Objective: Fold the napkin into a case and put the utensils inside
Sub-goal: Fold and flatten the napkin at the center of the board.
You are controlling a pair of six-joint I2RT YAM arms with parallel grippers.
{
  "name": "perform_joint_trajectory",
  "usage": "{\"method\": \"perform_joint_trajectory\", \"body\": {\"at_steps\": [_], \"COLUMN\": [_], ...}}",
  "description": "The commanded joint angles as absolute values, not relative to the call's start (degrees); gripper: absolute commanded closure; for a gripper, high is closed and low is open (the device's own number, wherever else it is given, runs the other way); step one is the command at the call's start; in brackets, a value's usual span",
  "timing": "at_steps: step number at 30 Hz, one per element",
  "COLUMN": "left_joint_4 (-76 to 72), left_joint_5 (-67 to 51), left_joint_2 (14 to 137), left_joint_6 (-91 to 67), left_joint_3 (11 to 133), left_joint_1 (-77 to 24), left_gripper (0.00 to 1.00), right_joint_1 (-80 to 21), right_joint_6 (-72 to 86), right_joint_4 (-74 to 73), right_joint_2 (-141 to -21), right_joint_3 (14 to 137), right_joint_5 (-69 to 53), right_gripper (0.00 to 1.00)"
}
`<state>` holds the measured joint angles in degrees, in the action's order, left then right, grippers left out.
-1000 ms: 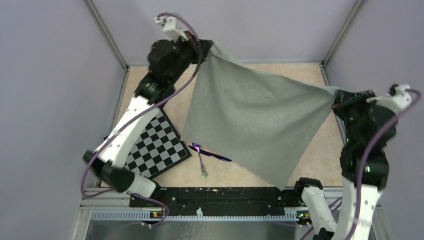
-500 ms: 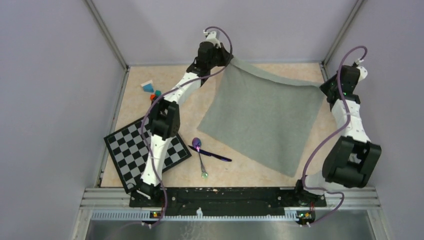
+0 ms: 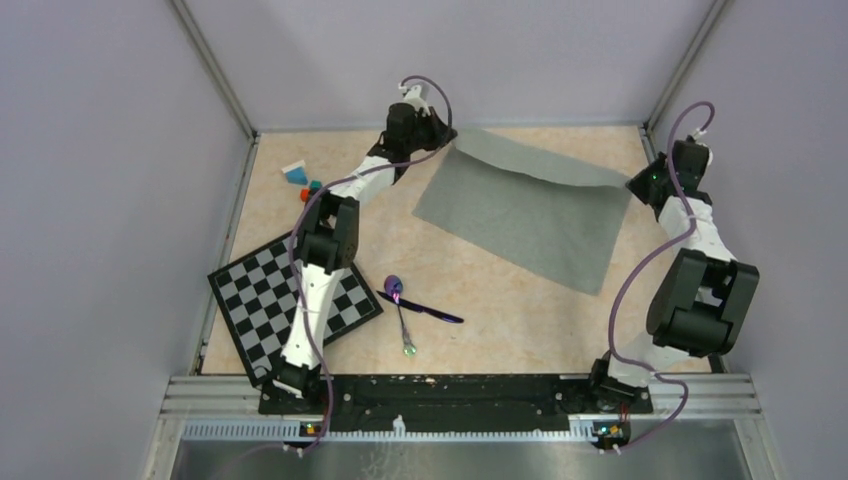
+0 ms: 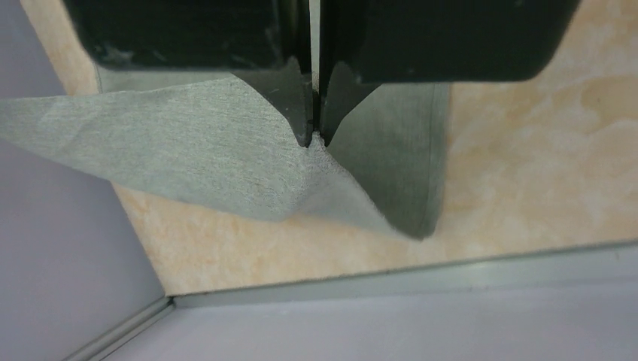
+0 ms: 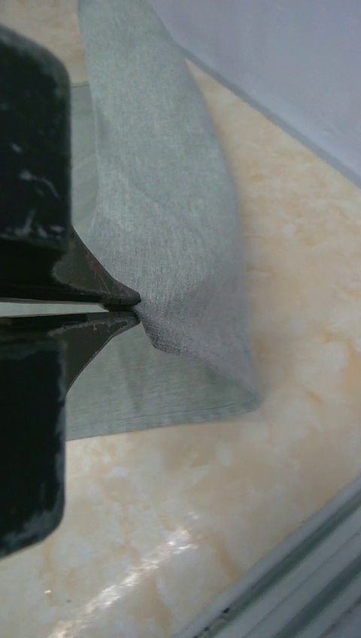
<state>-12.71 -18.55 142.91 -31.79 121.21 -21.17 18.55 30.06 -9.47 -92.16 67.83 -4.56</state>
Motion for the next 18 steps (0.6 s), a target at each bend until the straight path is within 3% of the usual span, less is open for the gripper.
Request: {"method": "perform_joint_trajectory", "body": {"at_steps": [1,8,18], "left_joint_4": [-7.2,6.3,26.0], "left_joint_5": [-22.1,-24.1,-30.5], "left_joint_2": [135.4,129.5,133.2], "left_joint_6": [-32.3,-35.3,-29.4], "left_joint_3": [114.4,102.1,108.4], "left_joint_1": [-20.1,-17.8,-17.2], "left_gripper": [1.00,1.00,1.00], "right_joint_1": [18.6,17.7,17.7], "right_joint_6": [31.0,28.8,26.3], "right_joint_4": [-14.1,-17.3,-19.6], "right_joint_2": [-83.5,-77.1,-74.6], "right_joint_3": [60.9,48.4,41.5], "right_joint_5": [-8.7,-10.9,-13.7], "right_gripper": [1.00,1.00,1.00]}}
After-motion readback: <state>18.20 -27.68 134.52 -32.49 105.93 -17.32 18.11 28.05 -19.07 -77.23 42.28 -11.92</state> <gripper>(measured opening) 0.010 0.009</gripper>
